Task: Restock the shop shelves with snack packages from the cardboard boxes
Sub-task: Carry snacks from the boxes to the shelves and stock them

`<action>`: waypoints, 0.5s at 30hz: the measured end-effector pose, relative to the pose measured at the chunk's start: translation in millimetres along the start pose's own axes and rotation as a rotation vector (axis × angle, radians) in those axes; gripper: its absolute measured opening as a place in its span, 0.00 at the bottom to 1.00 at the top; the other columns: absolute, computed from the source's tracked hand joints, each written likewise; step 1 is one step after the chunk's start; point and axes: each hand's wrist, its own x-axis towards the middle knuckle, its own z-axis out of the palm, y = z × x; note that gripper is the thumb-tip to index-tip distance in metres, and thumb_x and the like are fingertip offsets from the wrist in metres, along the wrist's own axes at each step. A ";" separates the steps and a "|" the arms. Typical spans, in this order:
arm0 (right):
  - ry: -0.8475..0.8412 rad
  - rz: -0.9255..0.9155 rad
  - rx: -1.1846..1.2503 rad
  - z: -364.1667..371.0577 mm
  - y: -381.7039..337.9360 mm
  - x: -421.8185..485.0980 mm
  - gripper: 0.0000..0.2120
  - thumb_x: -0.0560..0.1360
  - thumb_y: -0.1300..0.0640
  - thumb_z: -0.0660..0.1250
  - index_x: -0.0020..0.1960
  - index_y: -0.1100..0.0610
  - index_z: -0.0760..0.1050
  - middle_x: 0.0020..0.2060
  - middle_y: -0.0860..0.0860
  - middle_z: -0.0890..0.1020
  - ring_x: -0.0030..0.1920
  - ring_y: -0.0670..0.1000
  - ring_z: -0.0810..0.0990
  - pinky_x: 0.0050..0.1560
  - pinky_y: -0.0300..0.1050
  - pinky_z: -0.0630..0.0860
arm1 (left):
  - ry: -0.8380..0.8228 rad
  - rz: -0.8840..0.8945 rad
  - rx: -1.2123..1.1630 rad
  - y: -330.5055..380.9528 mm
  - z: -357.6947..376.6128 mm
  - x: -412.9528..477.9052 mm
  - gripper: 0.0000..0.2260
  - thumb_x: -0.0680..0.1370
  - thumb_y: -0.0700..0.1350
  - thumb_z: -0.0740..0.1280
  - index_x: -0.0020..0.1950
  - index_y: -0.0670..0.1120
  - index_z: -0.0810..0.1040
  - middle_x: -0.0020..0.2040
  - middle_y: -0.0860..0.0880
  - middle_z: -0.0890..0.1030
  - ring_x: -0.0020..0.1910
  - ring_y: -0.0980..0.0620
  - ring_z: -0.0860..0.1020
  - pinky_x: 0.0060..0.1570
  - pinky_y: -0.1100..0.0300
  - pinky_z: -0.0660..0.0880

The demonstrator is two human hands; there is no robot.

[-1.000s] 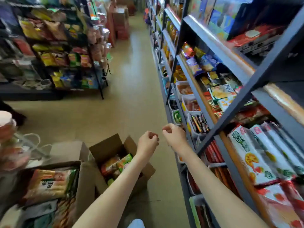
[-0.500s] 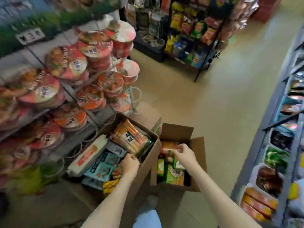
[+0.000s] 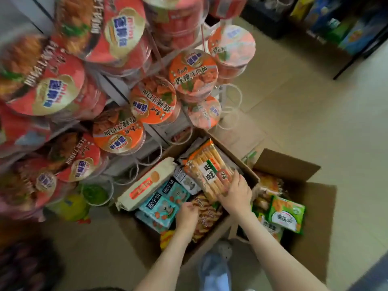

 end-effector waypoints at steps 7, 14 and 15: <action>-0.266 0.080 0.277 9.2 6.0 35.7 0.30 0.71 0.47 0.71 0.69 0.53 0.65 0.57 0.50 0.78 0.57 0.53 0.77 0.57 0.49 0.76 | -0.080 0.036 -0.076 11.8 20.1 17.5 0.14 0.80 0.49 0.61 0.65 0.52 0.70 0.59 0.50 0.77 0.59 0.48 0.75 0.63 0.48 0.72; -0.251 0.061 0.643 -28.1 19.0 12.4 0.13 0.70 0.51 0.72 0.53 0.45 0.75 0.46 0.43 0.82 0.47 0.46 0.80 0.52 0.47 0.77 | -0.086 0.003 -0.288 21.0 17.4 16.6 0.19 0.78 0.62 0.58 0.61 0.51 0.75 0.58 0.51 0.79 0.57 0.48 0.77 0.62 0.46 0.73; -0.224 0.065 0.713 -35.5 24.7 10.2 0.13 0.71 0.50 0.72 0.54 0.44 0.75 0.47 0.43 0.82 0.48 0.45 0.81 0.52 0.46 0.77 | -0.111 0.002 -0.296 29.2 17.9 15.8 0.16 0.79 0.60 0.58 0.59 0.52 0.75 0.57 0.51 0.79 0.56 0.49 0.77 0.62 0.47 0.73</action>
